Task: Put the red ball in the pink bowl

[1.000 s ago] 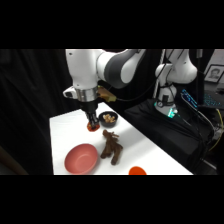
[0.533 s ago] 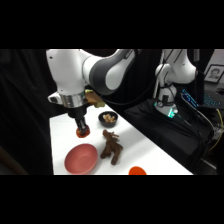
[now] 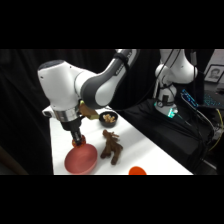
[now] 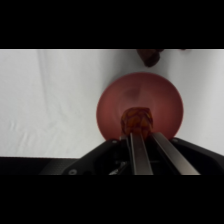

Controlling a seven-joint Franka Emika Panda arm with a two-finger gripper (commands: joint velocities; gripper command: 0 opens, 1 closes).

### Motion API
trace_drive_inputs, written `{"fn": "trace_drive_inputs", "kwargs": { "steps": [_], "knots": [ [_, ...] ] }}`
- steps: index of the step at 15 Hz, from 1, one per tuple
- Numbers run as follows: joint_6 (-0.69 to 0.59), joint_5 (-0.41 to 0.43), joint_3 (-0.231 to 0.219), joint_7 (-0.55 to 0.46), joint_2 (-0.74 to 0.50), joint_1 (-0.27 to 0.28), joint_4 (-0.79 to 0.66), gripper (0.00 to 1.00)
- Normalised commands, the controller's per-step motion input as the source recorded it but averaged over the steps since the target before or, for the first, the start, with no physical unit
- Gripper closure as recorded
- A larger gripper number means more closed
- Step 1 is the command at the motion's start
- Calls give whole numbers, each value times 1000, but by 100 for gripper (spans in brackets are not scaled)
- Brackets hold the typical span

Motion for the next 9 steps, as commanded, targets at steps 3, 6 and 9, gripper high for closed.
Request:
{"fn": "trace_drive_inputs", "kwargs": {
  "steps": [3, 6, 9],
  "knots": [
    [-55, 120, 18, -146, 232, -10, 309, 98],
    [-14, 120, 22, -161, 234, -21, 298, 98],
    [-25, 109, 18, -152, 224, -17, 289, 98]
  ]
}}
